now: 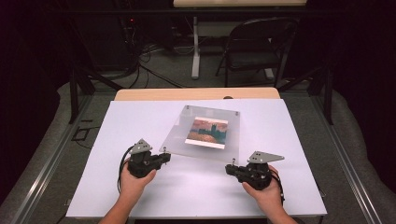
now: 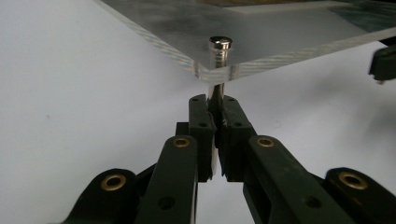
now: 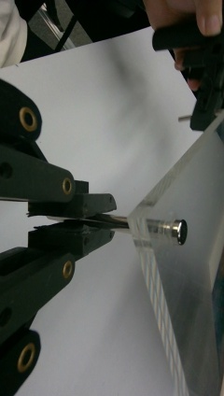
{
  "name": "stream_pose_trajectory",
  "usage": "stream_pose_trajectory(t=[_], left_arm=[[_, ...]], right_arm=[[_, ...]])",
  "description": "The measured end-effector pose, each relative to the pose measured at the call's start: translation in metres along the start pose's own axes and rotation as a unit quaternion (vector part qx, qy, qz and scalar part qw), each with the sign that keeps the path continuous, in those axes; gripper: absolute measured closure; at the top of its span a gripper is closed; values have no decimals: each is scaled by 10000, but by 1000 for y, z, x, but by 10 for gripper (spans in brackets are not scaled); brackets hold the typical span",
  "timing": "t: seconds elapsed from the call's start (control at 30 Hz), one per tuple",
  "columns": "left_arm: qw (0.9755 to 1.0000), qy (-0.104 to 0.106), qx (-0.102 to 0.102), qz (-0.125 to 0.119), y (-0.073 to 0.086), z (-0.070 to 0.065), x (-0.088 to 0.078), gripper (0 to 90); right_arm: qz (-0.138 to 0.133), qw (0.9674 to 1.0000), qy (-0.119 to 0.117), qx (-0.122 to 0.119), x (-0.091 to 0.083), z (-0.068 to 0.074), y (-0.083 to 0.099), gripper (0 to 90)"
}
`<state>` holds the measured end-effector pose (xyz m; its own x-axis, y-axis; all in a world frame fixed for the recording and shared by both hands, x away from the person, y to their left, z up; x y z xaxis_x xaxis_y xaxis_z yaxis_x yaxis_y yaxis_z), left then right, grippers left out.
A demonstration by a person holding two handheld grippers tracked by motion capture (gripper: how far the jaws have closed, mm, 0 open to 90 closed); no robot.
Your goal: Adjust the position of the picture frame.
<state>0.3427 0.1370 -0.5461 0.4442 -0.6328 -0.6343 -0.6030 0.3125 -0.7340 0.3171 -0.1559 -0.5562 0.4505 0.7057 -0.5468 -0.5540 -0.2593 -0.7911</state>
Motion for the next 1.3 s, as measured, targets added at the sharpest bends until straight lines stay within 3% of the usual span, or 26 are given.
stream_pose_trajectory(t=[0.3, 0.63, 0.73, 1.03, 1.3], left_arm=[[9998, 170, 27, 47, 13, -23, -2, 850], [9998, 163, -94, -11, 6, -16, -1, 850], [9999, 61, -109, -48, 0, -13, 2, 848], [9997, -45, -221, -130, -18, 6, 4, 848], [9996, -110, -263, -92, -21, 17, 14, 850]], right_arm=[[-42, 9995, 316, 17, -5, -16, 0, 854], [-28, 9992, 404, 53, -2, -20, -8, 854], [-47, 9990, 440, 108, 0, -24, -13, 854], [-195, 9985, 483, 148, 11, -33, -34, 853], [-126, 9980, 604, 140, 22, -42, -37, 854]])
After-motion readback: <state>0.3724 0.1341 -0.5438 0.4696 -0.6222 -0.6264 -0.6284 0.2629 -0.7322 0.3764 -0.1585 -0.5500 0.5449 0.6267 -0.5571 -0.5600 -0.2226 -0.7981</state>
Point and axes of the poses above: each handheld gripper's, and its own axes: x roughly forward along the jaws, y roughly out of its underside, z roughly to its left, the point moved 6 cm from there along x, roughly forward along the jaws, and after that the axes turned 6 degrees about z, right-handed, at the moved point
